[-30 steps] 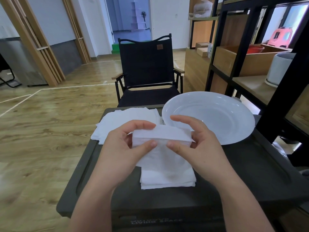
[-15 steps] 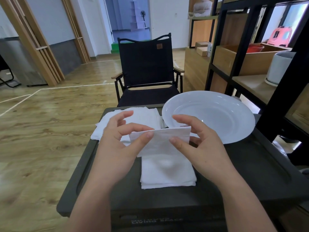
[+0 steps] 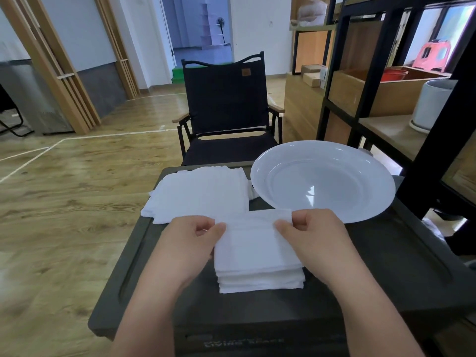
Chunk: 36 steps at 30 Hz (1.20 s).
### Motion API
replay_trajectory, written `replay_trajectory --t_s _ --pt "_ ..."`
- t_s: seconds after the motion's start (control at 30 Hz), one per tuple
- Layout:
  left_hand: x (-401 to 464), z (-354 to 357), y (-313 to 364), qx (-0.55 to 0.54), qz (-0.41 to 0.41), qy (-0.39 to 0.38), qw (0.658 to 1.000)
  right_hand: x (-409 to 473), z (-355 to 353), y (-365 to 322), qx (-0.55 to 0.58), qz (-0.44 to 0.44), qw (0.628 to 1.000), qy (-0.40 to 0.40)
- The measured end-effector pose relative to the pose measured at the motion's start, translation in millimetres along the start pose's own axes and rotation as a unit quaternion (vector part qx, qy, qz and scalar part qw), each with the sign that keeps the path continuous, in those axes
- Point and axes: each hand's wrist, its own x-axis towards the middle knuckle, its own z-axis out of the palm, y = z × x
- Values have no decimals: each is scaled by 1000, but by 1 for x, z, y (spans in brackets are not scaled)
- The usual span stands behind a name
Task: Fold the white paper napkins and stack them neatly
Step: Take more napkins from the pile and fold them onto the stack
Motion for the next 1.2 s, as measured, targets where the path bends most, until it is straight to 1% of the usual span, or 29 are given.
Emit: replay_trajectory --t_s 0.03,0.13,0.23,0.27,0.33,0.4,0.43,0.5,0.57,0.67,0.77,0.87,1.0,1.1,1.2 --pt "2 2 -3 18 -3 5 1000 -1 0 -2 -38 2 999 16" --pt "3 7 -4 67 -21 44 997 -1 3 0 -126 3 992 33" --pt "2 11 -2 146 -38 75 986 -2 3 2 -150 0 988 48" --pt "2 11 -3 169 -37 99 980 -2 3 2 -144 0 988 58" --pt "2 10 -3 195 -10 178 964 -2 0 1 -122 -11 988 91" --pt "7 9 -4 218 48 256 941 -2 -4 -2 -97 -27 988 117" --pt "11 9 -6 224 82 274 932 -2 -4 -3 -88 -36 988 125" --pt "23 8 -11 236 136 257 927 -3 -4 -5 -74 -48 988 125" --pt "35 8 -17 243 165 200 935 -3 -2 -6 -58 -56 990 116" --pt "45 14 -22 284 185 98 936 -2 0 -5 -38 -59 992 104" --pt "51 18 -28 327 175 53 927 -1 1 -3 -27 -60 993 102" --pt "49 16 -30 299 144 51 942 0 2 -2 -16 -61 993 95" --pt "42 14 -25 267 130 116 948 0 2 -1 -11 -61 994 88" --pt "38 12 -22 233 110 130 957 0 1 -2 -13 -63 994 88" --pt "32 13 -18 223 126 132 958 -1 1 -4 -10 -61 994 85"
